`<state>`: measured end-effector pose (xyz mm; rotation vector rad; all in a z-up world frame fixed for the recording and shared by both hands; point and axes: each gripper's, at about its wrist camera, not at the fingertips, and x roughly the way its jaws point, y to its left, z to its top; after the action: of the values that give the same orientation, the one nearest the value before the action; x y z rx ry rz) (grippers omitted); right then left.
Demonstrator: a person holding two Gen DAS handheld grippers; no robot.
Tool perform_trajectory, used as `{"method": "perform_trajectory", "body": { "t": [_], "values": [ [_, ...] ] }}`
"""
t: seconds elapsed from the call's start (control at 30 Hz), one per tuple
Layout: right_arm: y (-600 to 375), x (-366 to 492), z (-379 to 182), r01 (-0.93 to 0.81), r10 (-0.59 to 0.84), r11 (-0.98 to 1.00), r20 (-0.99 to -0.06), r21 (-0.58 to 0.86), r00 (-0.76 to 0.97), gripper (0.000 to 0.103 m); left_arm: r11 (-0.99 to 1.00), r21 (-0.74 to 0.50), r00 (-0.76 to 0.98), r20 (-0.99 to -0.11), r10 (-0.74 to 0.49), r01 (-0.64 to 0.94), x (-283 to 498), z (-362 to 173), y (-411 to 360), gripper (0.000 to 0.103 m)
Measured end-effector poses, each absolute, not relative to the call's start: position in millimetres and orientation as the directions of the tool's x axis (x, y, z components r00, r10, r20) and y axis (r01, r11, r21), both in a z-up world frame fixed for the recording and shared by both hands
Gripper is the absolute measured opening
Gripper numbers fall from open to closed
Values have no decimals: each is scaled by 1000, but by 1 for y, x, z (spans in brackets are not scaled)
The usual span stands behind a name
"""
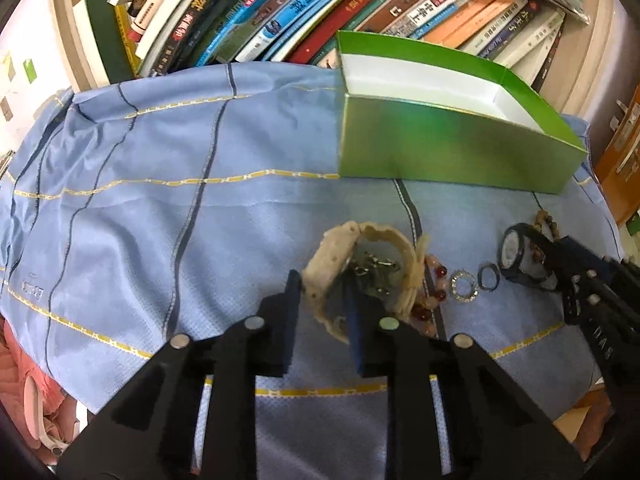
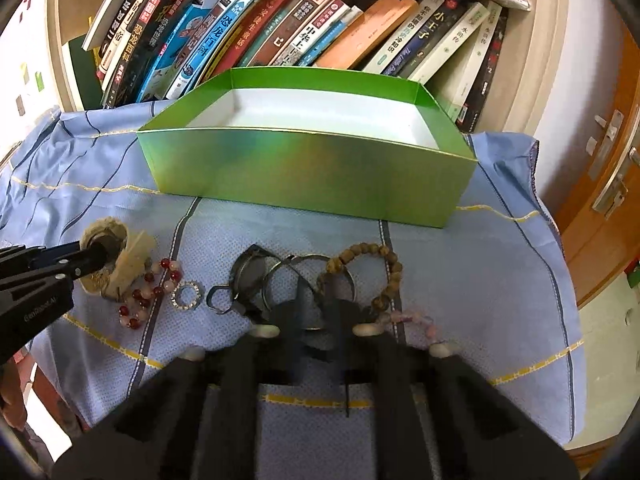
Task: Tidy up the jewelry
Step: 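Carry the white watch into the green box with left tool while right drops black watch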
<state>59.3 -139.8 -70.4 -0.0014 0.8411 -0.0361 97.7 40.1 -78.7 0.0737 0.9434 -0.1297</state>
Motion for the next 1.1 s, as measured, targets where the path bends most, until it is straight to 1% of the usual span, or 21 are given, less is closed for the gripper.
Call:
{"method": "perform_trajectory", "body": {
  "t": [0.07, 0.23, 0.33, 0.4, 0.43, 0.5, 0.53, 0.67, 0.73, 0.83, 0.87, 0.9, 0.97, 1.0, 1.1],
  "values": [
    [-141, 57, -64, 39, -40, 999, -731, -19, 681, 0, 990, 12, 597, -799, -75, 141, 95, -73, 41, 21],
    [-144, 50, -44, 50, -52, 998, -678, -23, 734, 0, 990, 17, 619, -782, -74, 139, 92, -64, 41, 21],
    [-141, 56, -49, 35, -58, 998, -696, -47, 715, 1, 991, 21, 597, -800, -64, 134, 96, -71, 41, 21],
    [-140, 60, -56, 27, -53, 999, -719, -47, 693, 10, 991, 21, 588, -807, -62, 133, 96, -74, 42, 20],
    [-140, 61, -58, 22, -46, 999, -725, -43, 688, 11, 991, 22, 590, -805, -61, 133, 96, -75, 43, 20],
    [-138, 63, -62, 10, -35, 999, -732, -38, 680, 19, 991, 24, 591, -804, -59, 132, 97, -74, 42, 21],
    [-137, 65, -64, 6, -31, 999, -735, -37, 677, 21, 991, 27, 593, -803, -56, 131, 97, -74, 42, 21],
    [-133, 73, -73, -2, -34, 999, -748, -47, 663, 22, 991, 33, 584, -810, -50, 129, 101, -79, 40, 27],
    [-130, 76, -78, -11, -35, 998, -758, -56, 651, 22, 992, 34, 577, -816, -44, 125, 104, -83, 40, 36],
    [-124, 78, -84, -22, -38, 997, -768, -68, 639, 22, 992, 34, 578, -815, -44, 123, 106, -86, 39, 37],
    [-123, 78, -86, -22, -41, 997, -769, -72, 637, 19, 992, 28, 575, -816, -49, 124, 107, -86, 40, 35],
    [-122, 77, -86, -21, -46, 997, -767, -77, 640, 7, 992, 16, 572, -818, -60, 128, 107, -87, 40, 25],
    [-123, 76, -84, -21, -36, 998, -762, -65, 647, 5, 992, 6, 573, -817, -68, 127, 107, -86, 41, 24],
    [-124, 74, -81, -16, -36, 998, -755, -61, 655, 2, 992, 10, 582, -810, -65, 124, 105, -84, 41, 23],
    [-131, 68, -69, -3, -28, 999, -731, -41, 682, 2, 994, 7, 604, -794, -64, 113, 103, -75, 44, 22]
  ]
}}
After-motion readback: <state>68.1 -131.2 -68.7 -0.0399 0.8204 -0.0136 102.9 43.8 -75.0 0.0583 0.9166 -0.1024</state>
